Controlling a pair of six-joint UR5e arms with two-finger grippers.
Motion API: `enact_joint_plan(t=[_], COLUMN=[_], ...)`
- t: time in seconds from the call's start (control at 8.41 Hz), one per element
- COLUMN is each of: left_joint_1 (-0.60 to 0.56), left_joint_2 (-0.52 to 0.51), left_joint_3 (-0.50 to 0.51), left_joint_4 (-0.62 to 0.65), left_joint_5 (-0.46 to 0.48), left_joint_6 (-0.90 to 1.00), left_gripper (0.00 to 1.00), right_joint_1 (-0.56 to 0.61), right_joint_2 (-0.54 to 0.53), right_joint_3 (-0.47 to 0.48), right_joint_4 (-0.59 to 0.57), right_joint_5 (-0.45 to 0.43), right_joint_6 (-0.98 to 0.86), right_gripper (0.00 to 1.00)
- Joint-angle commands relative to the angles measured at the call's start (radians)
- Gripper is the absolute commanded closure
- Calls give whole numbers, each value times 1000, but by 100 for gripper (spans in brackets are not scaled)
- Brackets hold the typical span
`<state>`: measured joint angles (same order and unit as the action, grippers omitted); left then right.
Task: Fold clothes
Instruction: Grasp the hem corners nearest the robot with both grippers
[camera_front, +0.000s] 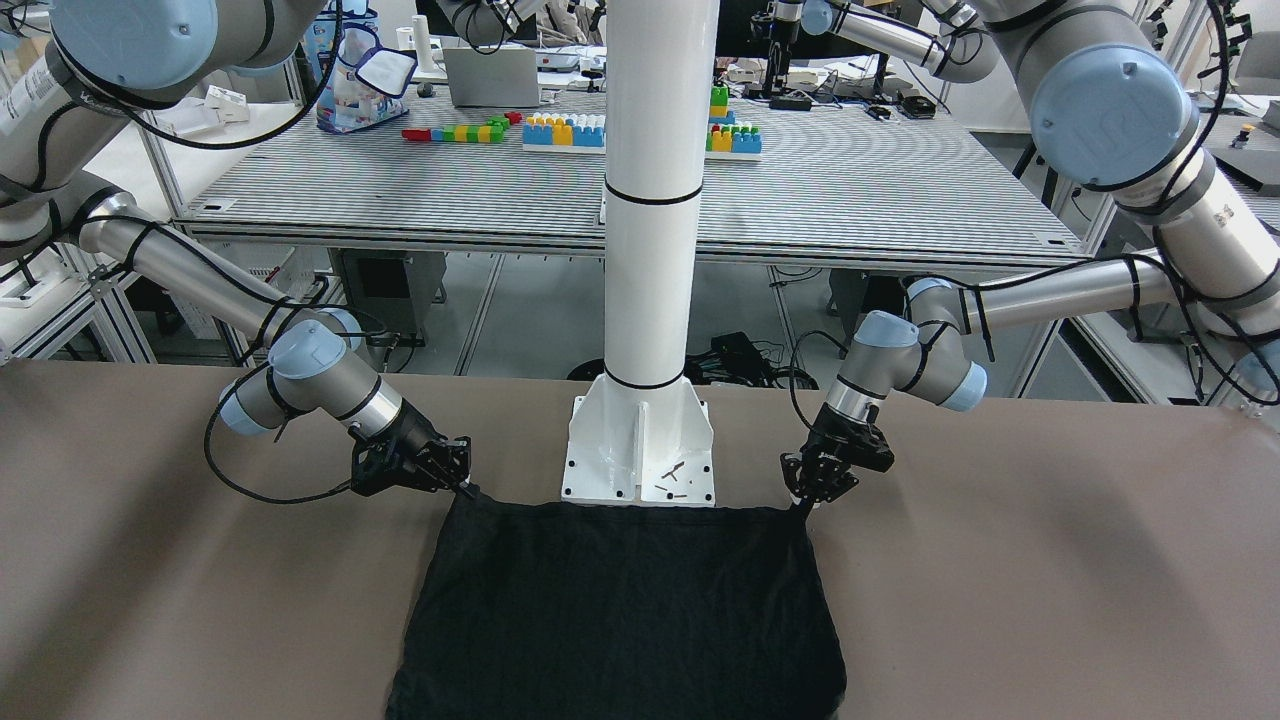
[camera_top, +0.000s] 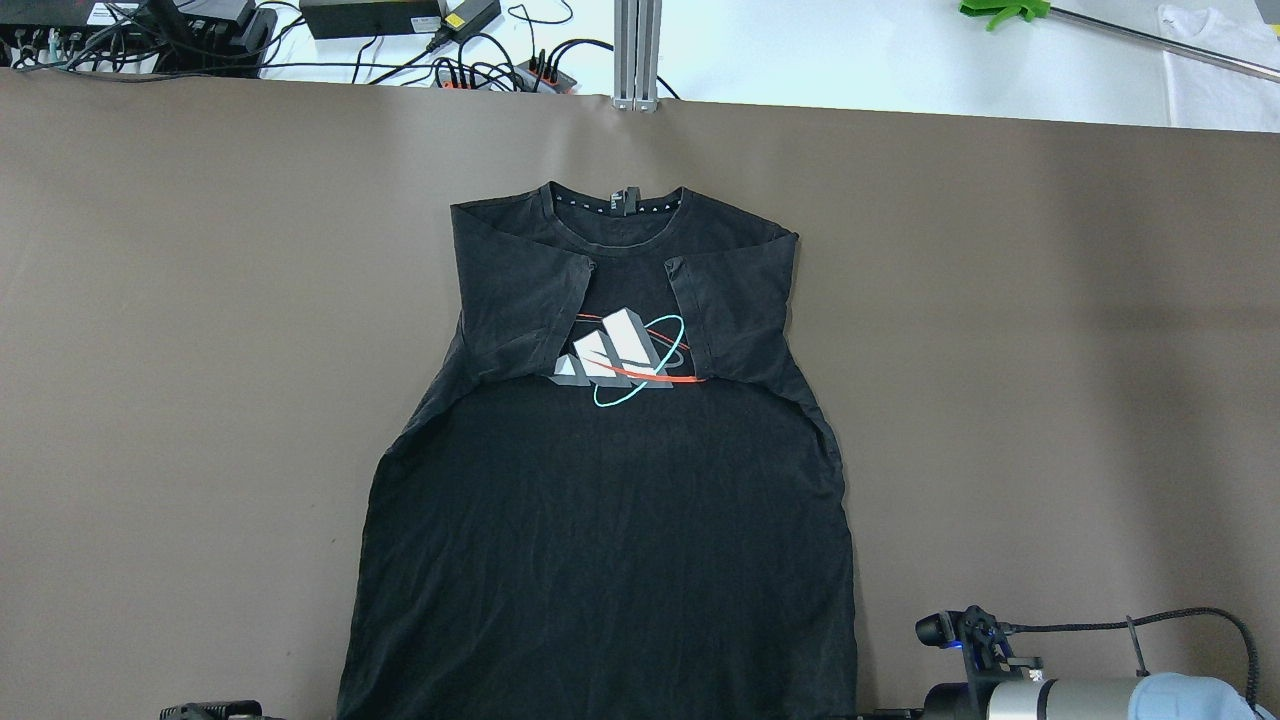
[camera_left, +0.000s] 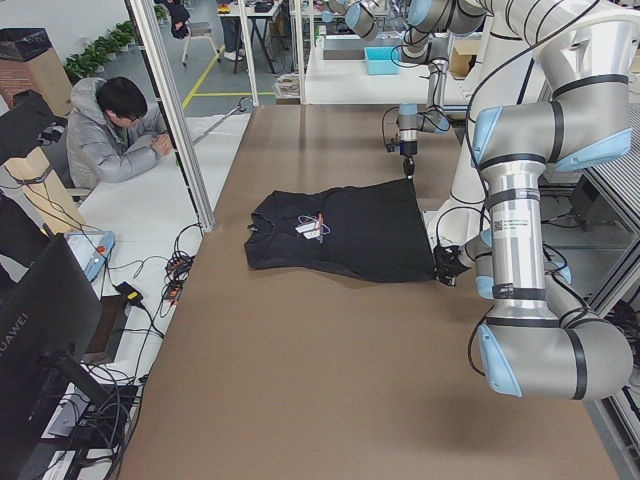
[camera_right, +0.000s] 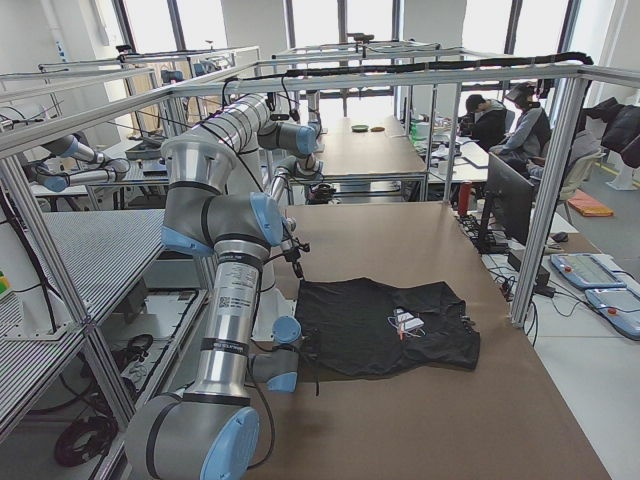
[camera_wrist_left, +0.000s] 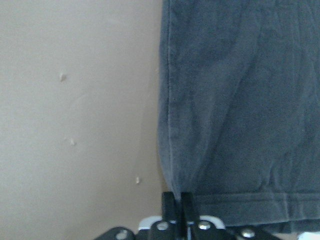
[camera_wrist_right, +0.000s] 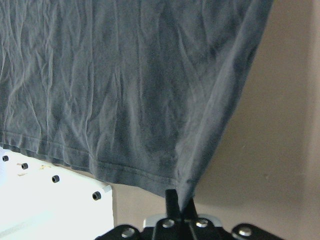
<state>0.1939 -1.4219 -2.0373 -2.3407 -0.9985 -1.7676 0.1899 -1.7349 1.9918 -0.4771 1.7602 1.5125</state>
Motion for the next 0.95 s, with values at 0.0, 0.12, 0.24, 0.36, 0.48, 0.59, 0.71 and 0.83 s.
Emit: enact_joint_plan(t=[0.0, 0.12, 0.24, 0.36, 0.48, 0.59, 0.71, 0.83], left_joint_1=[-1, -2, -5, -22, -86, -137, -157, -210], left_joint_2=[-3, 1, 4, 11, 12, 9, 5, 8], left_joint_3=[-36, -59, -81, -107, -115, -127, -170, -207], left_joint_4=[-2, -2, -2, -2, -3, -6, -29, -57], left_joint_5=[-14, -14, -22, -63, -121, -187, -251, -328], left_joint_6=[4, 4, 7, 8, 10, 17, 48, 72], left_gripper=[100, 100, 100, 100, 100, 100, 100, 100], right_joint_1=[8, 8, 11, 14, 14, 17, 37, 84], right_joint_2=[0, -2, -6, -9, -5, -9, -14, -12], right_joint_3=[5, 5, 22, 47, 62, 85, 105, 122], right_joint_4=[0, 0, 0, 3, 6, 6, 6, 6], right_joint_5=[10, 13, 15, 15, 19, 39, 69, 140], right_joint_6=[0, 2, 2, 15, 56, 58, 61, 83], right_gripper=[100, 100, 100, 100, 100, 100, 100, 100])
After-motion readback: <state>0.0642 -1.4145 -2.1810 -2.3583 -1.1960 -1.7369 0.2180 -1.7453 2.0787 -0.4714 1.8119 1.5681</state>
